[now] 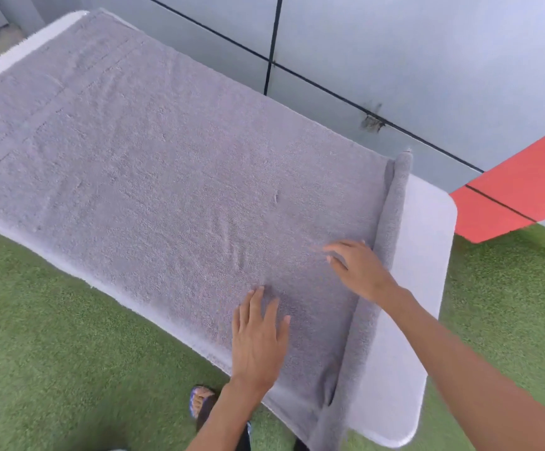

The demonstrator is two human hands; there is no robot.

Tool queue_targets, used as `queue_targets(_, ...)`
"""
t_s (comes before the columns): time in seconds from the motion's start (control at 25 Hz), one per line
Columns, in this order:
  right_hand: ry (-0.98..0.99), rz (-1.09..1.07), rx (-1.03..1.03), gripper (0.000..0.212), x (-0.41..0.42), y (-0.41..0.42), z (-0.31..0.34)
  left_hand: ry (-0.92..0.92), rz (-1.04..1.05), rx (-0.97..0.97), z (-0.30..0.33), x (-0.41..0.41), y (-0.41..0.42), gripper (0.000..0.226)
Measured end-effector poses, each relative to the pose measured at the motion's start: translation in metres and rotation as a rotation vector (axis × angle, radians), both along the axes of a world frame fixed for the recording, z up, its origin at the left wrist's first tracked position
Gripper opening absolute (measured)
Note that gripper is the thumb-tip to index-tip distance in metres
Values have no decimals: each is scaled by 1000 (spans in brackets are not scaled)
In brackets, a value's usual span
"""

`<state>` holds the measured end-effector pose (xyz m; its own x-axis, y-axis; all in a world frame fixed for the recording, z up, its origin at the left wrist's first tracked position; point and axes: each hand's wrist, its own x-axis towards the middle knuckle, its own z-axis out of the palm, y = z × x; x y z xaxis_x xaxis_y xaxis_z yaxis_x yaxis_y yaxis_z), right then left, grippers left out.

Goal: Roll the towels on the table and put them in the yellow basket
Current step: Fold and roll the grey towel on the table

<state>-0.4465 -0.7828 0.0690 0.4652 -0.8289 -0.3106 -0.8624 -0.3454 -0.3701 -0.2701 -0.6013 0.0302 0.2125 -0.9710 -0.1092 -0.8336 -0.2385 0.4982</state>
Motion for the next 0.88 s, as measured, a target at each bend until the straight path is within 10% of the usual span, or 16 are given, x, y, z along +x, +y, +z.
queue_targets(0.88, -18, 642, -271, 62, -181, -190, 5, -301, 747, 46, 28, -257, 66, 31)
